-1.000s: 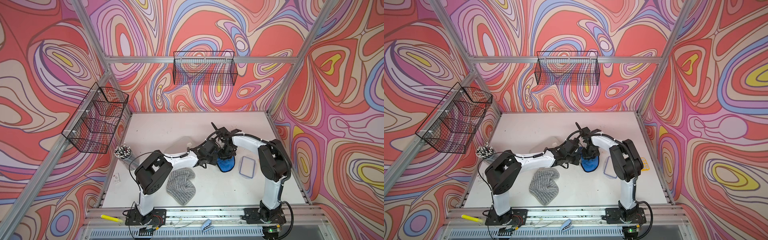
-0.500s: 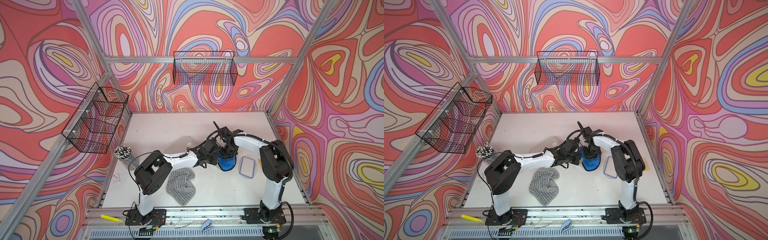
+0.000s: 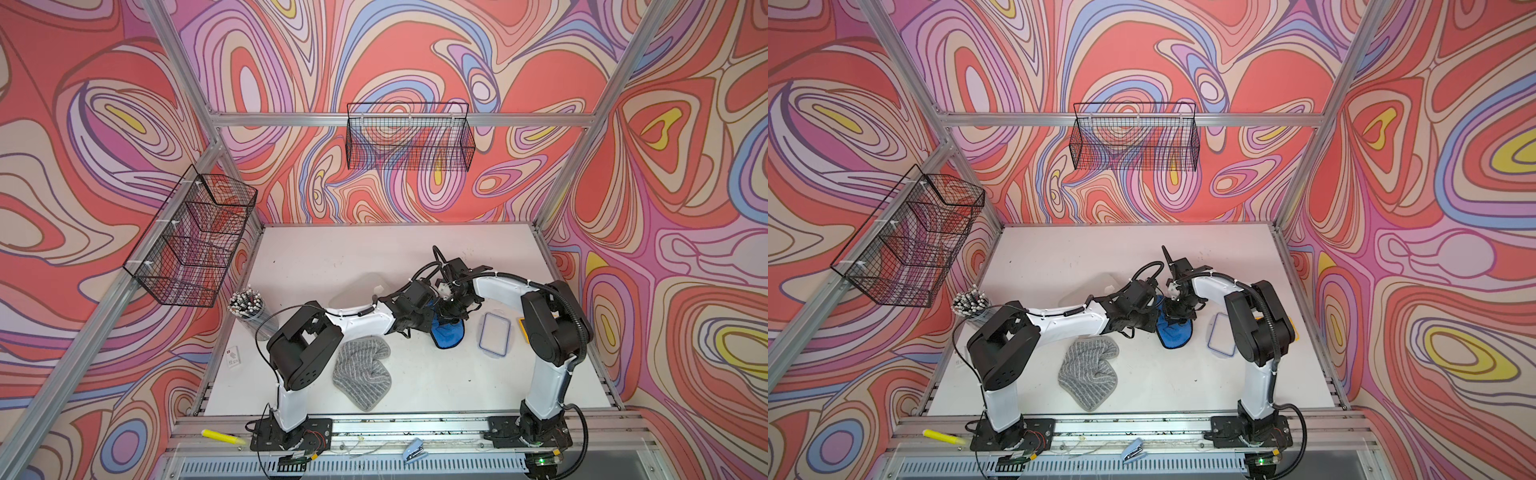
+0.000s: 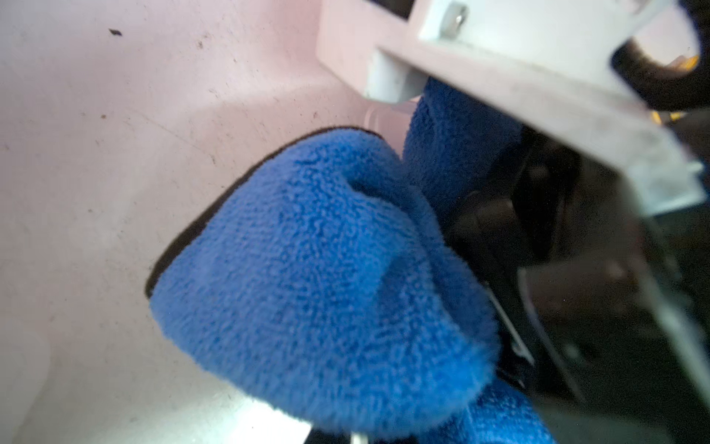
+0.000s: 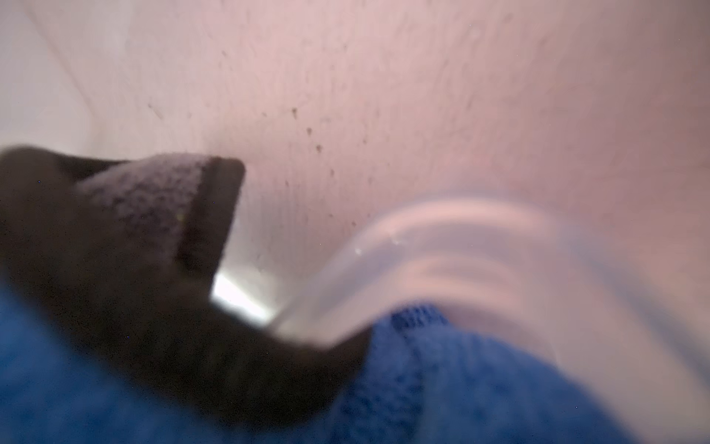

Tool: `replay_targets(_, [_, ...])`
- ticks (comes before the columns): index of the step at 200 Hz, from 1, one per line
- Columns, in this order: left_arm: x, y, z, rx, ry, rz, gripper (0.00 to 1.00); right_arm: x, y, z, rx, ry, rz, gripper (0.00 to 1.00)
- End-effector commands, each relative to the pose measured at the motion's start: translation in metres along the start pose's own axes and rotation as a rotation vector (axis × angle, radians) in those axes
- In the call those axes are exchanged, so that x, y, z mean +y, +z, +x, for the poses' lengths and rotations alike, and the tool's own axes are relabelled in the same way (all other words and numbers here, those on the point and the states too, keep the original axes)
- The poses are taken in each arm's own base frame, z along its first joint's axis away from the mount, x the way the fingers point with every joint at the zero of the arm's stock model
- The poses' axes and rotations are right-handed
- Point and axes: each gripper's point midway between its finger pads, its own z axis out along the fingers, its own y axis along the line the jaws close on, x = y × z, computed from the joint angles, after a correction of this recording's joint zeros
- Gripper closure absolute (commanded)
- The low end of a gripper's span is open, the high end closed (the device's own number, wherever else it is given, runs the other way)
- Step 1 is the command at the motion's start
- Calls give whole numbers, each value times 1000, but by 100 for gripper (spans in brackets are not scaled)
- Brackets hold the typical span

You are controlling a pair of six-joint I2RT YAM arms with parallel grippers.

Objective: Wipe the insides of the lunch boxes
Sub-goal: Wipe the dirt inside the lunch box.

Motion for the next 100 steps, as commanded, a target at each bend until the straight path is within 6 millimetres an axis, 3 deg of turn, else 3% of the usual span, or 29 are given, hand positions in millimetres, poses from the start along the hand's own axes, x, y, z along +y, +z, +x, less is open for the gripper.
replay_targets(1, [-11,-16,-29,-112,-24,53,100,3,34,35,170,49,-64,100])
replay_targets(21, [-9,-17,-28,-115,-17,47,100,-12,36,36,185,44,21,100])
replay_targets(56, [-6,-19,-26,-110,-2,33,100,-55,35,41,211,22,249,100])
replay_targets(80, [-3,-18,-23,-100,10,24,100,-92,18,38,210,-6,482,100])
replay_targets(100, [-2,-17,-19,-87,16,20,100,-102,2,27,168,-26,583,100])
